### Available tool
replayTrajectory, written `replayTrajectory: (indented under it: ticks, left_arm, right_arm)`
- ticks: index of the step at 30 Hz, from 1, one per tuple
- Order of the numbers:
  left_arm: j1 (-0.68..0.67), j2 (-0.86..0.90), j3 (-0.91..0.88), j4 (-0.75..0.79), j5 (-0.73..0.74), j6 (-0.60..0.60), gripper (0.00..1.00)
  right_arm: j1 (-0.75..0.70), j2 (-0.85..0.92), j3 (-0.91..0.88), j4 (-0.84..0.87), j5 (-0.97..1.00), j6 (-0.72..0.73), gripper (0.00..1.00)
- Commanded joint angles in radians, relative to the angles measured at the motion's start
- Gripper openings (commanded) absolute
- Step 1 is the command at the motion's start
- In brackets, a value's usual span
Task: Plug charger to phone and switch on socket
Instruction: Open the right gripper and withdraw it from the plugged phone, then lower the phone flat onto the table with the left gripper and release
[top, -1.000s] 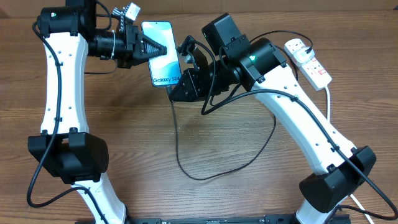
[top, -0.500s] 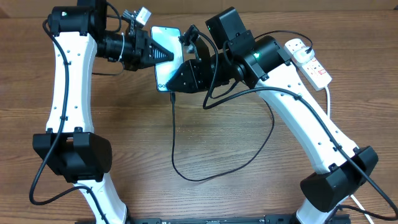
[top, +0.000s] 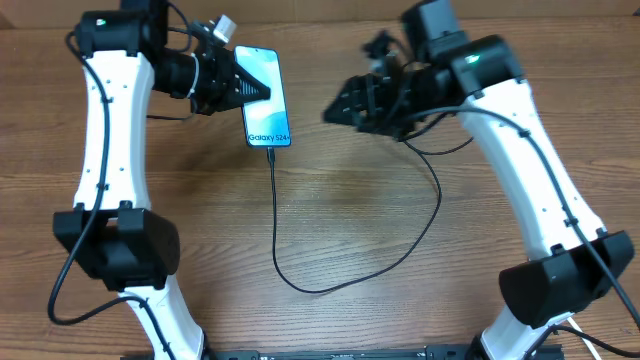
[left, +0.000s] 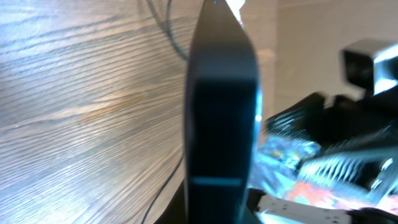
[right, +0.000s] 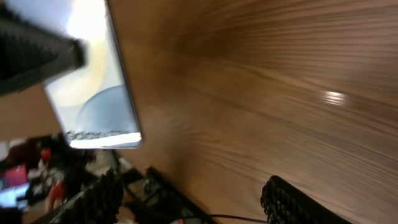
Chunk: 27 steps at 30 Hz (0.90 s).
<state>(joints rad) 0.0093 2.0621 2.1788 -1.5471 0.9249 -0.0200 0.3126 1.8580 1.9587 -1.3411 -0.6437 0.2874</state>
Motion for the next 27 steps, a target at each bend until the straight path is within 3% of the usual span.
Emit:
replayTrajectory:
  ticks: [1, 5, 11, 19, 27]
  left_arm:
    - [-0.053, 0.071, -0.013, 0.011, -0.094, -0.004, 0.04]
    - [-0.111, 0.152, -0.013, 0.063, -0.095, -0.002, 0.04]
    - [-0.208, 0.276, -0.013, 0.185, -0.1, -0.003, 0.04]
    - [-0.226, 0.384, -0.013, 0.297, -0.147, -0.048, 0.04]
    - [-0.225, 0.431, -0.013, 0.381, -0.147, -0.048, 0.04]
  right_arm:
    - [-0.079, -0.012, 0.019, -0.055, 0.113, -0.04, 0.73]
    - [-0.134, -0.012, 0.019, -0.101, 0.161, -0.06, 0.74]
    - [-0.159, -0.012, 0.017, -0.126, 0.364, -0.048, 1.0]
    - [-0.159, -0.012, 0.017, -0.124, 0.576, 0.065, 1.0]
    - [-0.159, -0.012, 0.017, -0.1, 0.591, 0.08, 1.0]
